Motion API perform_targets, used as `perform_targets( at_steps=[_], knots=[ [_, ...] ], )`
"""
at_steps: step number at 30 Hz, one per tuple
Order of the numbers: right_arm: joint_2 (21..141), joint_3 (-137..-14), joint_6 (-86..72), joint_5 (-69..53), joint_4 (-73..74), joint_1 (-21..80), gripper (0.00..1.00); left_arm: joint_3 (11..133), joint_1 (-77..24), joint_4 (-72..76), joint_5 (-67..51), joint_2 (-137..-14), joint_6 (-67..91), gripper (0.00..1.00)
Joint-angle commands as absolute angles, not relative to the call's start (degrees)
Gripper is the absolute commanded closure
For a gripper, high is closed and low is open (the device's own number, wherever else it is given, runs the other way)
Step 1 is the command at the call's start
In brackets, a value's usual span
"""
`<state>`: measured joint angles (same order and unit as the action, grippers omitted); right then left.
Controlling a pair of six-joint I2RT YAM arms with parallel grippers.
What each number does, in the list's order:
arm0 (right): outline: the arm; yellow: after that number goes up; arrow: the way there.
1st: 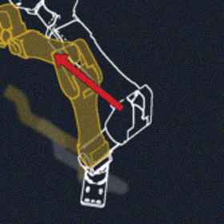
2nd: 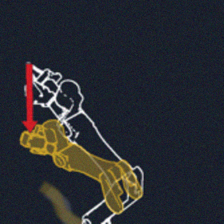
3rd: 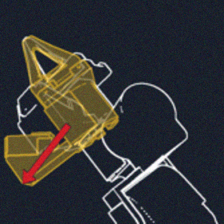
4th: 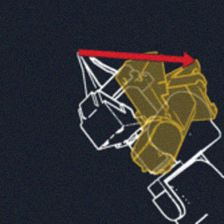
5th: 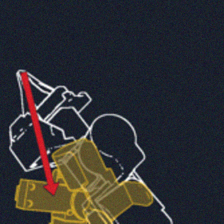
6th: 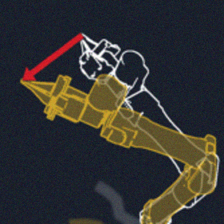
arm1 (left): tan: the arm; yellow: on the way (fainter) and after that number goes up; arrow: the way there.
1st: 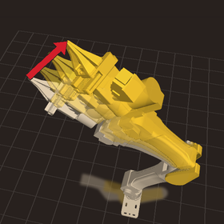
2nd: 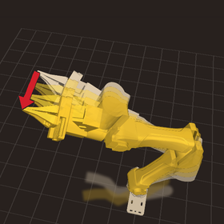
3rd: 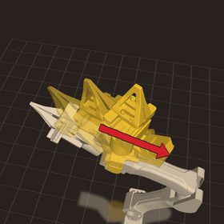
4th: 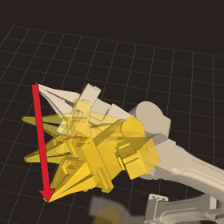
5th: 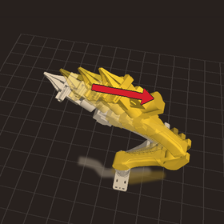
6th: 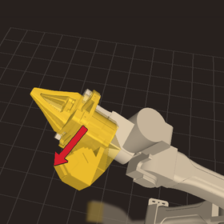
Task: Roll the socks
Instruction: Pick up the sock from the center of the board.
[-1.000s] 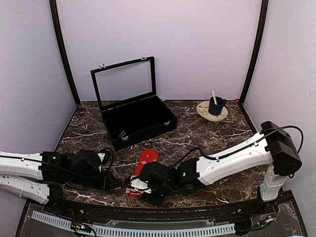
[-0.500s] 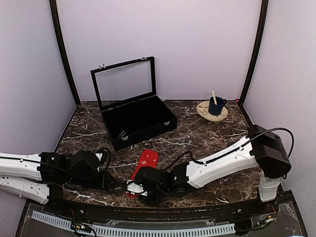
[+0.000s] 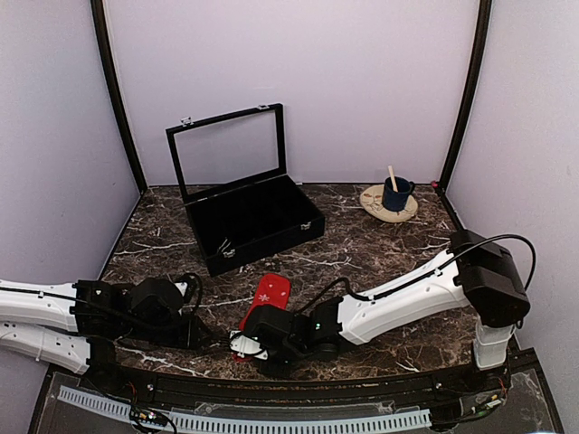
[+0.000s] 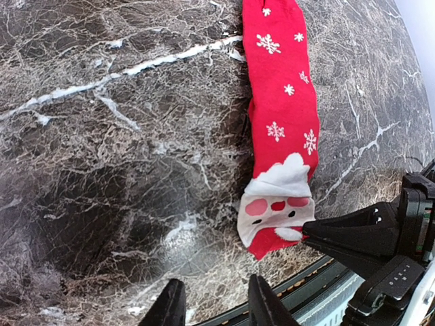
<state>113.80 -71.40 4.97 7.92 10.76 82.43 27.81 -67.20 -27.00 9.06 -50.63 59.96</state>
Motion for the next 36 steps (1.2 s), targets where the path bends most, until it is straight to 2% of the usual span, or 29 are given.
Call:
perform_targets(
  at_steps=[1,9,19,36],
  knots=[
    [112.42,-70.90,-0.69,3.38,11.59,81.10,1.00,27.21,-67.50,-26.41,9.81,-51.58,58.67,0.66],
    [109.13,-69.01,-10.88,-7.45,11.93,75.48,1.00,28.38,-67.57,-22.33,9.28,-55.09,54.45,0.66],
    [111.59,-72.62,-18.48,-24.16,17.26,67.86,1.00,30.58,-68.68,-15.04,7.47,-60.09,46.35,0.66],
    [114.71,-73.50,-24.66,-36.99,19.72,61.21,1.00,35.60,-76.37,-9.15,9.06,-70.21,34.52,0.63]
  ],
)
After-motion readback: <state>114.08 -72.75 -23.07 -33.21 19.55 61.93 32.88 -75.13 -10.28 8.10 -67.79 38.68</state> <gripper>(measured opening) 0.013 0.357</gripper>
